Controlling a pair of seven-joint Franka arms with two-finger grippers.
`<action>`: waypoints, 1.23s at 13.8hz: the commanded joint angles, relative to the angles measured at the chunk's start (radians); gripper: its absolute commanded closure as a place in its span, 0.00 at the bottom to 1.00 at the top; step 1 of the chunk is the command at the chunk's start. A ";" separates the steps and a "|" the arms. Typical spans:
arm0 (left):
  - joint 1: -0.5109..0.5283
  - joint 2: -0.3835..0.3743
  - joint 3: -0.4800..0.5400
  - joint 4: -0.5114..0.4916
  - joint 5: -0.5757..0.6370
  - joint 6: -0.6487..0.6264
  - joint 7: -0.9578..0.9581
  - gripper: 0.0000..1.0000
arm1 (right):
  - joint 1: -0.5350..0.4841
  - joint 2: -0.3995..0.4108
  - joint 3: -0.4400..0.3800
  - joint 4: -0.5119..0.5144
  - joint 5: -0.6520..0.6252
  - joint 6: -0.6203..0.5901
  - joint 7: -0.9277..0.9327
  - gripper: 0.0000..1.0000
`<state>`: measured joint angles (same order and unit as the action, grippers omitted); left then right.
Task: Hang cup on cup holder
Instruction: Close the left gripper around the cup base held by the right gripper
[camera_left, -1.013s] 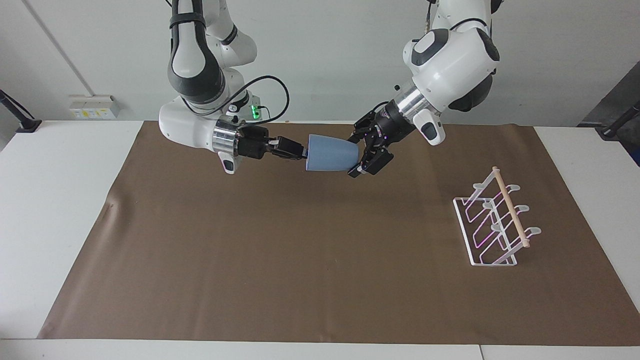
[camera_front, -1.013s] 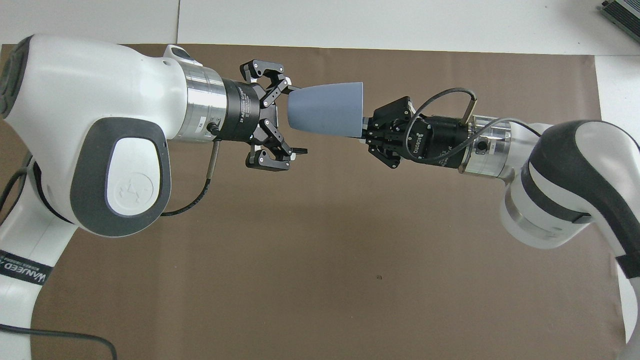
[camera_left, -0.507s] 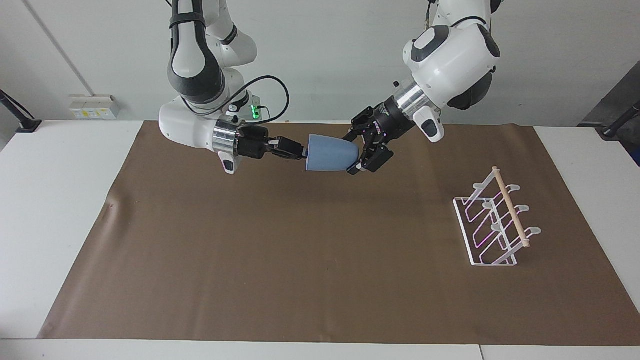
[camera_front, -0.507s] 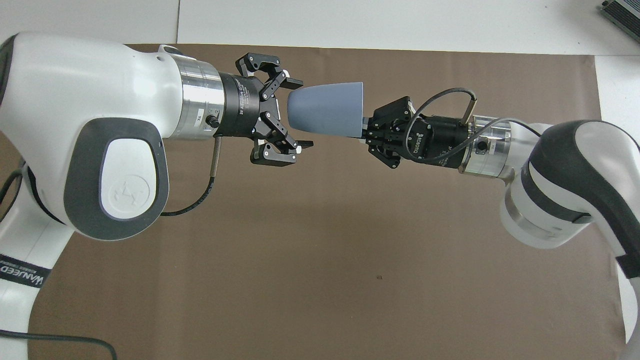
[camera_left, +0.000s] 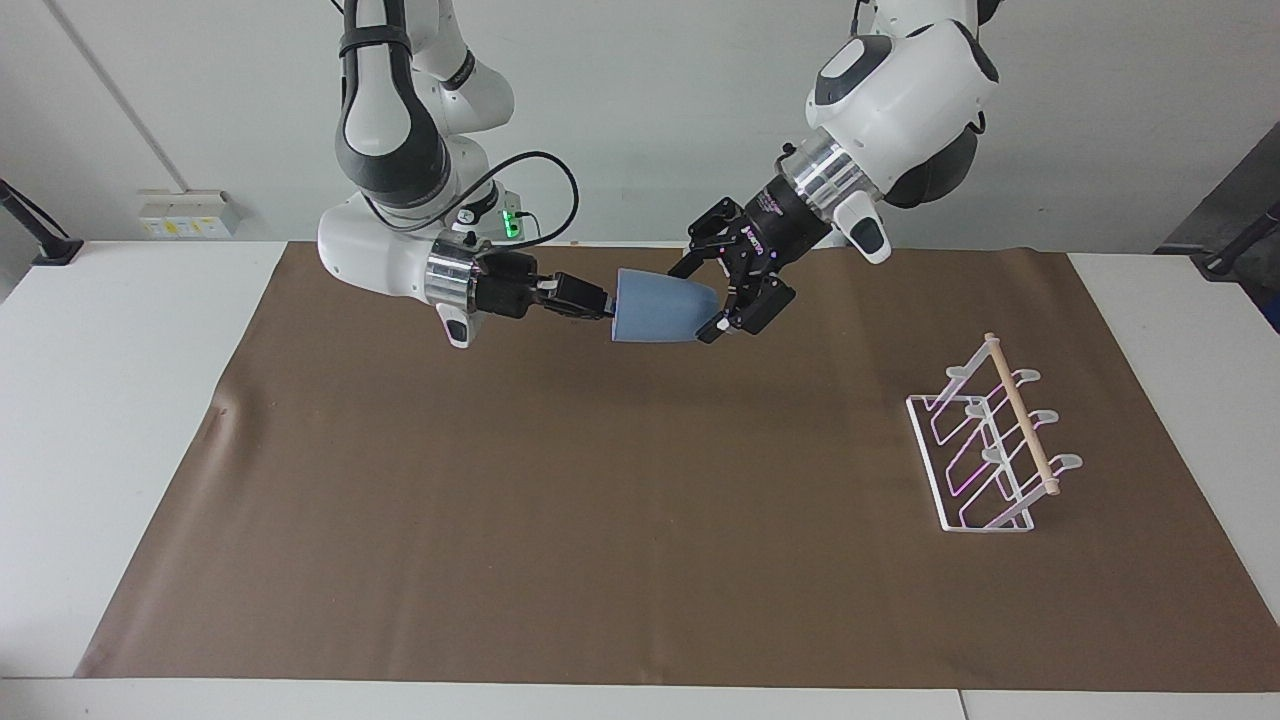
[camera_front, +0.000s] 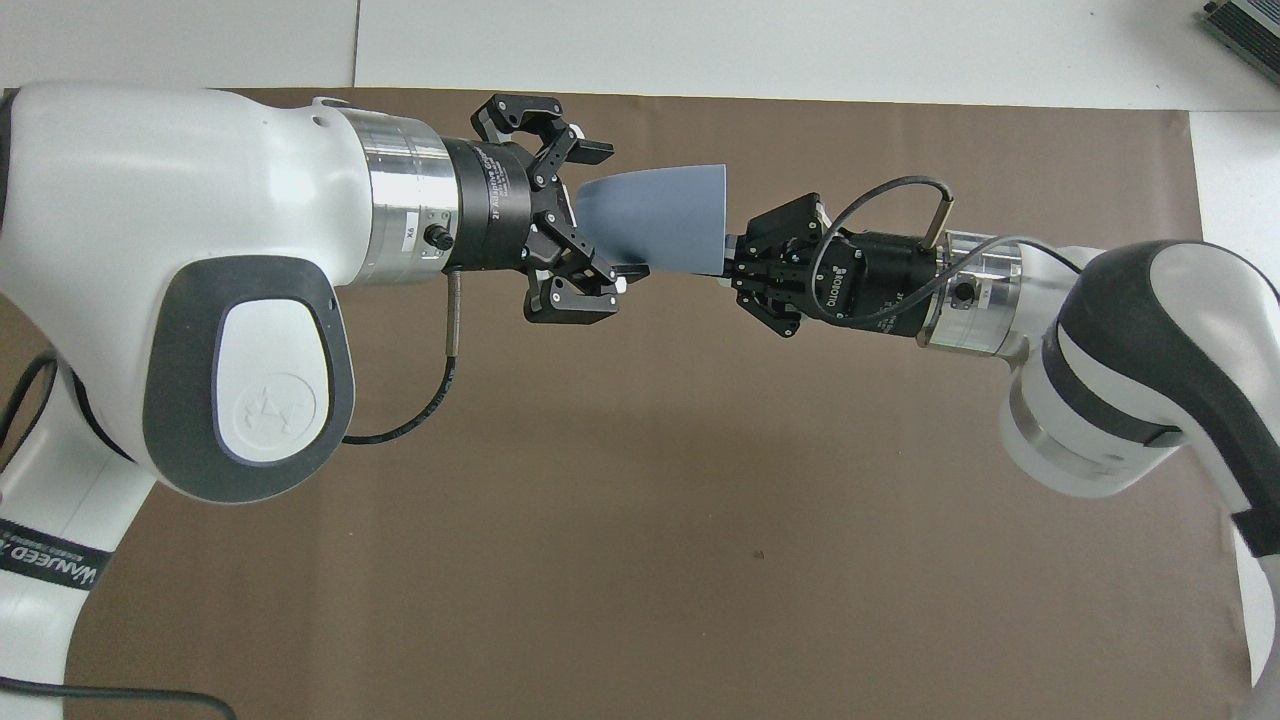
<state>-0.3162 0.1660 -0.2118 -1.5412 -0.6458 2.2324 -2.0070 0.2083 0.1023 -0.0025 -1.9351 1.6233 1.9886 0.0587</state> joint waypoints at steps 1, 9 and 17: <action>-0.032 -0.045 0.008 -0.101 -0.009 0.119 -0.021 0.00 | 0.005 -0.006 0.001 -0.004 0.013 0.021 0.015 1.00; -0.046 -0.054 0.008 -0.116 -0.008 0.125 -0.010 0.96 | 0.005 -0.006 0.001 -0.004 0.013 0.021 0.015 1.00; -0.040 -0.059 0.020 -0.111 -0.005 0.121 -0.006 1.00 | -0.001 -0.006 0.001 -0.004 0.013 0.012 0.018 1.00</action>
<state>-0.3579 0.1374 -0.2061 -1.6257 -0.6450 2.3515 -1.9949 0.2101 0.1027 -0.0031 -1.9358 1.6232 1.9930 0.0587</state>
